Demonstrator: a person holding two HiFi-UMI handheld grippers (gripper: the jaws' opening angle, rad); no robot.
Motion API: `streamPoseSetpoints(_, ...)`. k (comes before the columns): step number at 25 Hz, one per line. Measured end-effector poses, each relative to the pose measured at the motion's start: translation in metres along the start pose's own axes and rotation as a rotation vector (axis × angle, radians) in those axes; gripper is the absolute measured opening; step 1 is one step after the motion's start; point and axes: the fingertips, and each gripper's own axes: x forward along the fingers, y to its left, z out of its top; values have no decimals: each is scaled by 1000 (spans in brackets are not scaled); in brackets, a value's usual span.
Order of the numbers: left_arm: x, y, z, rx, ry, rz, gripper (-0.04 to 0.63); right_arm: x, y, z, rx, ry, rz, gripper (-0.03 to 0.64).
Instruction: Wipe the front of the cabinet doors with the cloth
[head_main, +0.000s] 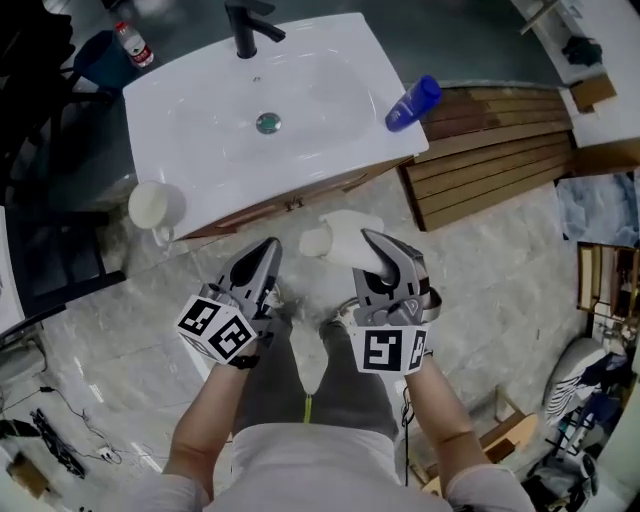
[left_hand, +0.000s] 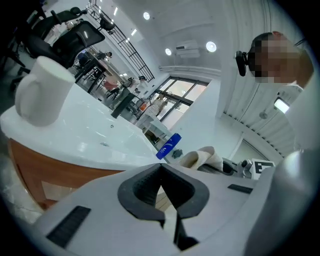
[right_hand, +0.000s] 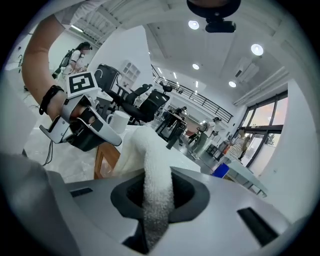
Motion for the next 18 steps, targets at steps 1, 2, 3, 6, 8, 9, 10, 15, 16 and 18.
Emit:
streamPoseSetpoints(1,4,7,-8,-1,-6,8,15,7,3,-10,-3,-8,4,72)
streamPoseSetpoints(2,9,16,-16,1,-14,12,15,15,7,-20,-10,-16,5,72)
streamPoseSetpoints(3,14,27,-25,3,-21,14,15,23,13,-30,-19,-23,7,72)
streamPoseSetpoints(6,23,55,-59,1,-28,21,15,44,39,-60,-34,-35,26,72)
streamPoseSetpoints(8,29,70,-77,1,-30,27,15,56,54,-76,-36,-44,41,72)
streamPoseSetpoints(9,32,77,-85,1,-33,30,16,62,60,-84,-36,-50,49,71)
streamPoseSetpoints(10,36,84,-93,1,-36,34,15,68,65,-92,-36,-55,56,72)
streamPoseSetpoints(15,59,120,-128,5,-48,50,16,103,86,-132,-42,-80,76,72)
streamPoseSetpoints(16,62,125,-133,4,-49,54,16,108,90,-137,-45,-85,80,72)
streamPoseSetpoints(18,66,136,-143,-2,-53,65,17,116,95,-146,-48,-90,88,72)
